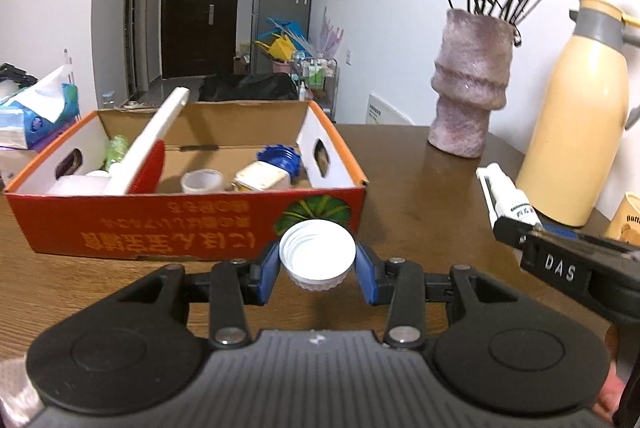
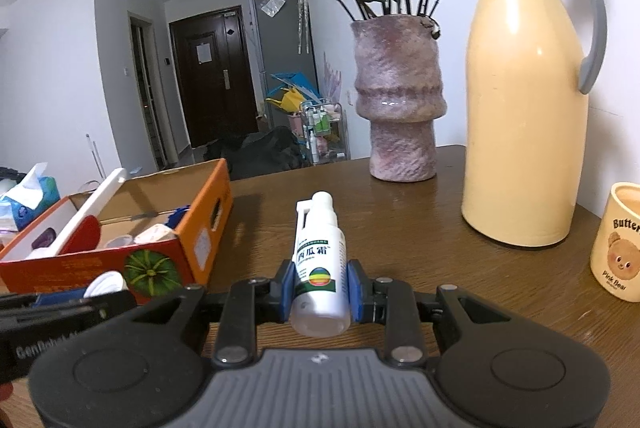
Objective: Organize rigid objects
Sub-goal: 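Carry the spray bottle with the right tool and cap with the left tool into the box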
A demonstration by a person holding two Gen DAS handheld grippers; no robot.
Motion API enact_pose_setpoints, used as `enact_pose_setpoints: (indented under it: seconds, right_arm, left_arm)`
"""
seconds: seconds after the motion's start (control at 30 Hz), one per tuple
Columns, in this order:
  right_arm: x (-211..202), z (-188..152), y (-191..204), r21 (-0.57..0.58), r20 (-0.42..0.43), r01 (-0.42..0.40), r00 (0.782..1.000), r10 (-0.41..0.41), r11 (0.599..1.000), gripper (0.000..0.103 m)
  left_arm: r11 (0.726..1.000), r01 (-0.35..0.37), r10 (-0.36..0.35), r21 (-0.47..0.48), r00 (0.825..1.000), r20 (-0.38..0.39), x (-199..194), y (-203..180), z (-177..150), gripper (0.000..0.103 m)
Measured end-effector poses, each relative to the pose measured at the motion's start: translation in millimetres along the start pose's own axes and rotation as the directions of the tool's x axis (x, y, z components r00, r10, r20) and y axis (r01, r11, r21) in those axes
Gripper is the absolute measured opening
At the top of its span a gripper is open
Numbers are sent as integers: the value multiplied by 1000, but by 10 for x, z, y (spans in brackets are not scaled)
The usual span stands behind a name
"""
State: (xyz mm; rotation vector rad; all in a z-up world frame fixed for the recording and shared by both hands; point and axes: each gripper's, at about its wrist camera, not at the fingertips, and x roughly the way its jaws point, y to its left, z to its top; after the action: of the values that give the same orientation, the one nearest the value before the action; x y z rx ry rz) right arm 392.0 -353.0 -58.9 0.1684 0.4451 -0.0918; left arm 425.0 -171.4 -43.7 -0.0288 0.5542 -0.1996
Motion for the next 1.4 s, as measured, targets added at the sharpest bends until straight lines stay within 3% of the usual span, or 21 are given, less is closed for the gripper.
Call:
enact_pose_setpoints:
  seconds: [0.7, 1.4]
  right_arm:
    - [-96, -113, 814, 17, 50, -77, 996, 76, 997, 26]
    - [262, -21, 1474, 18, 81, -129, 989, 127, 992, 26]
  left_arm:
    - [996, -66, 72, -61, 993, 96, -311, 770, 184, 41]
    - [986, -142, 155, -91, 976, 156, -163, 1202, 420, 41]
